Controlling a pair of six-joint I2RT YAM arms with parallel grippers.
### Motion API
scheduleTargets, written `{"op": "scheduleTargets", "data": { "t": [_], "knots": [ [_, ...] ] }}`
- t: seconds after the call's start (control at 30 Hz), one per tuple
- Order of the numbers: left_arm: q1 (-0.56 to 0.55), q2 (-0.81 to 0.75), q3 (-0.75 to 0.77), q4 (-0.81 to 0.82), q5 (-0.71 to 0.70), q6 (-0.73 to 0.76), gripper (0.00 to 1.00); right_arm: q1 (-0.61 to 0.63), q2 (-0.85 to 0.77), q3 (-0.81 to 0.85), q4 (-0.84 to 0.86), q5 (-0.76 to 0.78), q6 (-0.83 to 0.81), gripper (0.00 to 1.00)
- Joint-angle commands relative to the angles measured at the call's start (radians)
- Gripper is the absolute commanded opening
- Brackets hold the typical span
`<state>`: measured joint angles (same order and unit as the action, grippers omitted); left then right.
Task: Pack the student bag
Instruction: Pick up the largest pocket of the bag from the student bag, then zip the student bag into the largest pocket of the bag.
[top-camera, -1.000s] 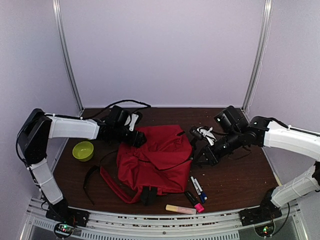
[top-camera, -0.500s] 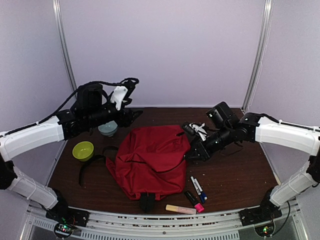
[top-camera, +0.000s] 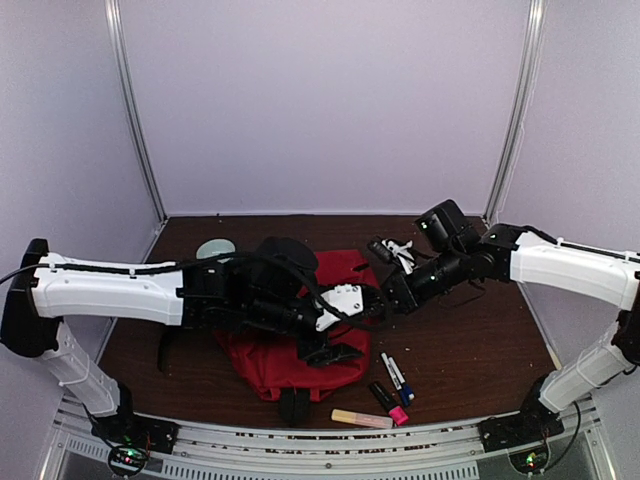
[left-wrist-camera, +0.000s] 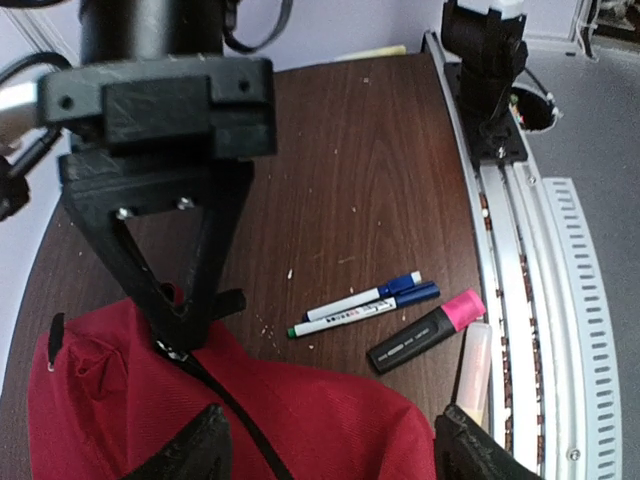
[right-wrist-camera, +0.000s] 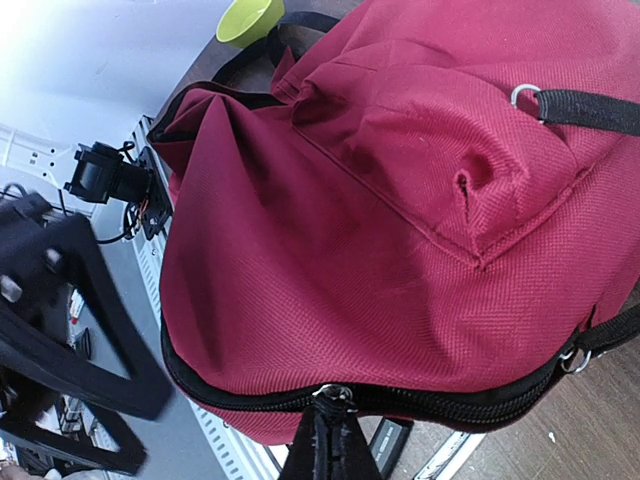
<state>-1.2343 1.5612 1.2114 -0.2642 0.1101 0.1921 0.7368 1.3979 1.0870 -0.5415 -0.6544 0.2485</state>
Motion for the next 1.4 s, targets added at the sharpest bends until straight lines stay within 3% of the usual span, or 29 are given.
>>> {"op": "scheduleTargets", "data": {
  "t": [0.0, 0.07, 0.13, 0.27, 0.47, 0.53, 0.8, 1.2, 1.37],
  "knots": [
    [-0.005, 0.053, 0.043, -0.114, -0.189, -0.015, 0.73, -0.011, 0.002, -0.007, 0.069, -0.005, 0.034, 0.00],
    [-0.005, 0.057, 0.035, -0.126, -0.316, -0.019, 0.71, -0.011, 0.000, -0.010, 0.067, -0.005, 0.033, 0.00],
    [-0.005, 0.058, 0.034, -0.136, -0.401, -0.012, 0.57, -0.011, 0.000, -0.012, 0.061, -0.004, 0.030, 0.00],
    [-0.005, 0.036, 0.016, -0.134, -0.419, 0.004, 0.01, -0.021, -0.006, -0.006, 0.025, 0.020, 0.008, 0.00],
    [-0.016, -0.054, -0.066, -0.146, -0.328, 0.038, 0.00, -0.132, -0.025, -0.006, -0.064, 0.185, -0.023, 0.00],
    [-0.025, -0.082, -0.080, -0.190, -0.307, 0.059, 0.00, -0.167, -0.022, 0.000, -0.113, 0.287, -0.044, 0.00],
    [-0.054, -0.219, -0.102, -0.360, -0.190, 0.109, 0.00, -0.286, 0.027, 0.002, -0.103, 0.440, -0.044, 0.00],
    [-0.054, -0.302, -0.181, -0.333, -0.185, 0.066, 0.00, -0.292, 0.151, 0.035, -0.047, 0.394, -0.031, 0.00],
    [-0.054, -0.247, -0.157, -0.271, -0.098, 0.052, 0.00, -0.290, 0.092, 0.011, 0.000, 0.176, -0.030, 0.03]
  ]
}}
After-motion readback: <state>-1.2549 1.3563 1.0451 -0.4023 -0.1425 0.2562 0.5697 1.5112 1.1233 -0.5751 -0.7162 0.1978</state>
